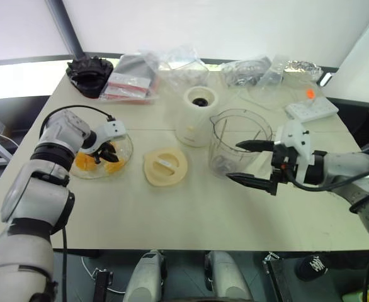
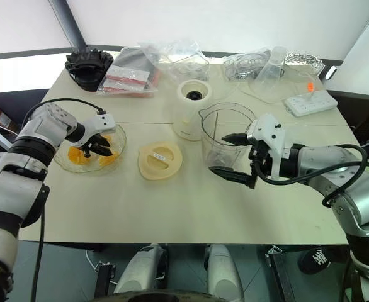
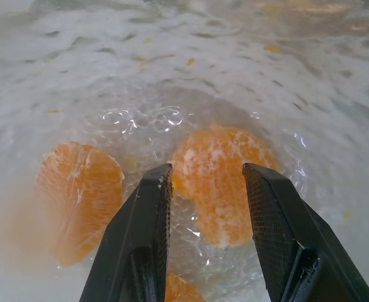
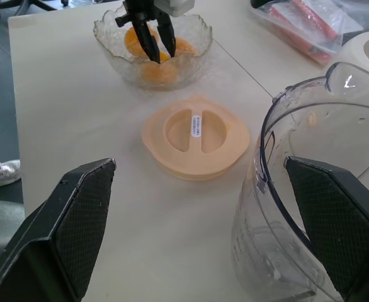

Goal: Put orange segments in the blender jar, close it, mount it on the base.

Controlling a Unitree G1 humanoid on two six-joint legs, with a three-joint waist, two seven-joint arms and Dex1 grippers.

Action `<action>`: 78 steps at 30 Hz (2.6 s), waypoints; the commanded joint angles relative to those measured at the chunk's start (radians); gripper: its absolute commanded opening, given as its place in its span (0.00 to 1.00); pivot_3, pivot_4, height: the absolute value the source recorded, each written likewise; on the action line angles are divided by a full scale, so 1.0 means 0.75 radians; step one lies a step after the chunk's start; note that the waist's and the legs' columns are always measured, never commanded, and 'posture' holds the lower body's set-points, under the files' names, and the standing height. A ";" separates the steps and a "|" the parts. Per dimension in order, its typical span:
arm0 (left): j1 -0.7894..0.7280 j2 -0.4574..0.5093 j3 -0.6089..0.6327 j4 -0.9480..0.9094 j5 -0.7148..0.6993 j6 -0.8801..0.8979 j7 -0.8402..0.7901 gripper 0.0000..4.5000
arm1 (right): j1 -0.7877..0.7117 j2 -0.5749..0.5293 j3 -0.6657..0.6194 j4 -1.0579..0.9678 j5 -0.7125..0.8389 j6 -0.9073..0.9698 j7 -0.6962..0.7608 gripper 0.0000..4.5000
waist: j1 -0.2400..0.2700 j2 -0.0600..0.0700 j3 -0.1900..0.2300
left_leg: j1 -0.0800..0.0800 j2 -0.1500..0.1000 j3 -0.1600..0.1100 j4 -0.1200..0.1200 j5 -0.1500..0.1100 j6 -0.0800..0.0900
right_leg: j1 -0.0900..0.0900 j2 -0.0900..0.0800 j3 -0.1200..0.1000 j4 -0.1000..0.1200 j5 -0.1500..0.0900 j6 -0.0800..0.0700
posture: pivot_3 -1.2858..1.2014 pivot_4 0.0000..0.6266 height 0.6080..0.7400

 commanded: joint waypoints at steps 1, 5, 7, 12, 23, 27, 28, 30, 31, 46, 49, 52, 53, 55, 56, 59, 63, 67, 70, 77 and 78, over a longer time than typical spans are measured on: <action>-0.045 -0.001 0.020 0.010 0.014 -0.015 0.019 0.41 | -0.003 0.003 -0.031 -0.034 -0.001 -0.016 -0.002 1.00 | -0.001 0.000 0.000 | 0.000 0.000 0.000 0.000 0.000 0.000 | 0.000 0.000 0.000 0.000 0.000 0.000 | 0.52 0.24 1.00; -0.038 -0.003 0.020 0.005 0.016 -0.026 -0.002 0.41 | -0.005 0.006 -0.027 -0.033 0.000 -0.017 -0.003 1.00 | -0.001 0.000 0.000 | 0.000 0.000 0.000 0.000 0.000 0.000 | 0.000 0.000 0.000 0.000 0.000 0.000 | 0.52 0.24 1.00; -0.027 -0.002 0.019 -0.007 0.015 -0.035 -0.011 0.41 | -0.006 0.007 -0.025 -0.031 -0.002 -0.020 -0.002 1.00 | -0.001 0.000 0.000 | 0.000 0.000 0.000 0.000 0.000 0.000 | 0.000 0.000 0.000 0.000 0.000 0.000 | 0.52 0.24 1.00; -0.024 -0.010 0.033 -0.008 0.008 -0.024 0.013 0.79 | -0.008 0.009 -0.022 -0.029 -0.004 -0.020 0.001 1.00 | -0.001 0.000 0.000 | 0.000 0.000 0.000 0.000 0.000 0.000 | 0.000 0.000 0.000 0.000 0.000 0.000 | 0.52 0.24 1.00; -0.011 -0.021 0.055 -0.009 0.000 0.036 0.024 0.79 | 0.000 0.007 -0.028 -0.038 -0.003 -0.017 0.003 1.00 | -0.002 0.000 0.000 | 0.000 0.000 0.000 0.000 0.000 0.000 | 0.000 0.000 0.000 0.000 0.000 0.001 | 0.52 0.24 1.00; 0.020 -0.017 0.039 -0.053 0.000 0.073 -0.040 0.79 | -0.002 0.005 -0.027 -0.039 -0.004 -0.015 0.002 1.00 | -0.002 0.000 0.000 | 0.000 0.000 0.000 0.000 0.000 0.000 | 0.000 0.000 0.000 0.000 0.000 0.001 | 0.52 0.24 1.00; 0.026 -0.015 0.037 -0.064 0.002 0.080 -0.048 0.79 | -0.003 0.005 -0.026 -0.039 -0.004 -0.014 0.002 1.00 | -0.002 0.000 0.000 | 0.000 0.000 0.000 0.000 0.000 0.000 | 0.000 0.000 0.000 0.000 0.000 0.001 | 0.52 0.24 1.00; 0.042 -0.011 0.037 -0.092 0.005 0.090 -0.058 0.79 | 0.000 0.004 -0.029 -0.042 -0.003 -0.013 0.001 1.00 | -0.002 0.000 0.000 | 0.000 0.000 0.000 0.000 0.000 0.000 | 0.000 0.000 0.000 0.000 0.000 0.001 | 0.52 0.24 1.00; 0.050 -0.009 0.037 -0.104 0.006 0.099 -0.061 0.79 | 0.003 0.004 -0.030 -0.045 -0.002 -0.012 0.001 1.00 | -0.002 0.000 0.000 | 0.000 0.000 0.000 0.000 0.000 0.000 | 0.000 0.000 0.000 0.000 0.000 0.001 | 0.52 0.24 1.00; 0.123 -0.009 0.017 -0.136 0.043 0.107 -0.012 0.79 | 0.024 -0.002 -0.043 -0.066 0.008 0.001 -0.010 1.00 | -0.001 0.000 0.000 | 0.000 0.000 -0.001 0.000 0.000 0.000 | 0.000 0.000 0.000 0.000 0.000 0.000 | 0.52 0.24 1.00; 0.124 -0.008 0.010 -0.125 0.064 0.087 0.021 0.79 | 0.028 -0.004 -0.045 -0.071 0.008 0.004 -0.010 1.00 | -0.001 0.000 0.000 | 0.000 0.000 -0.001 0.000 0.000 0.000 | 0.000 0.000 0.000 0.000 0.000 0.001 | 0.52 0.24 1.00; 0.125 -0.013 0.012 -0.109 0.067 0.086 0.042 0.79 | 0.031 -0.004 -0.049 -0.076 0.012 0.009 -0.013 1.00 | -0.001 0.000 0.000 | 0.000 0.000 -0.001 0.000 0.000 0.000 | 0.000 0.000 0.000 0.000 0.000 0.001 | 0.52 0.24 1.00; 0.127 -0.015 0.012 -0.106 0.067 0.085 0.042 0.79 | 0.030 -0.003 -0.049 -0.076 0.011 0.010 -0.013 1.00 | -0.001 0.000 0.000 | 0.000 0.000 -0.001 0.000 0.000 0.000 | 0.000 0.000 0.000 0.000 0.000 0.001 | 0.52 0.24 1.00; 0.135 -0.021 0.010 -0.094 0.072 0.076 0.048 0.79 | 0.027 -0.004 -0.044 -0.072 0.006 0.010 -0.011 1.00 | -0.001 0.000 0.000 | 0.000 0.000 -0.001 0.000 0.000 0.000 | 0.000 0.000 0.000 0.000 0.000 0.001 | 0.52 0.24 1.00; 0.137 -0.023 0.009 -0.090 0.073 0.074 0.050 0.79 | 0.026 -0.004 -0.043 -0.071 0.005 0.010 -0.011 1.00 | -0.001 0.000 0.000 | 0.000 0.000 -0.001 0.000 0.000 0.000 | 0.000 0.000 0.000 0.000 0.000 0.001 | 0.52 0.24 1.00; 0.152 -0.033 0.006 -0.077 0.076 0.077 0.057 0.79 | 0.028 -0.005 -0.038 -0.074 0.000 0.009 -0.009 1.00 | -0.001 0.000 0.000 | 0.000 0.000 -0.001 0.000 0.000 0.000 | 0.000 0.000 0.000 0.000 0.000 0.001 | 0.52 0.24 1.00; 0.153 -0.042 0.009 -0.073 0.070 0.087 0.050 0.79 | 0.028 -0.007 -0.040 -0.075 0.001 0.011 -0.008 1.00 | -0.001 0.000 0.000 | 0.001 0.000 -0.001 0.000 0.000 0.000 | 0.001 0.000 0.000 0.000 0.000 0.000 | 0.52 0.24 1.00; 0.146 -0.058 0.022 -0.080 0.048 0.124 0.016 0.79 | 0.034 -0.024 -0.054 -0.082 0.003 0.016 -0.001 1.00 | 0.000 0.001 -0.001 | 0.002 0.000 -0.001 0.000 0.000 0.000 | 0.001 0.000 0.000 0.000 0.000 0.000 | 0.52 0.24 1.00; 0.136 -0.067 0.029 -0.082 0.045 0.134 0.015 0.79 | 0.042 -0.043 -0.083 -0.093 0.020 0.027 0.003 1.00 | 0.004 0.001 -0.001 | 0.002 0.000 -0.001 0.000 0.000 0.000 | 0.002 0.000 0.000 0.000 0.000 0.000 | 0.52 0.24 1.00; 0.119 -0.078 0.035 -0.074 0.044 0.127 0.018 0.79 | -0.007 -0.070 -0.161 -0.106 0.079 0.076 -0.012 1.00 | 0.018 0.001 -0.001 | 0.002 0.000 -0.001 0.000 0.000 0.000 | 0.002 -0.001 0.000 0.000 0.000 0.000 | 0.52 0.24 1.00; 0.115 -0.080 0.039 -0.076 0.039 0.132 0.010 0.79 | -0.018 -0.080 -0.174 -0.106 0.090 0.086 -0.014 1.00 | 0.020 0.001 -0.001 | 0.002 0.000 -0.001 0.001 0.000 0.000 | 0.002 -0.001 0.000 0.000 0.000 0.000 | 0.52 0.24 1.00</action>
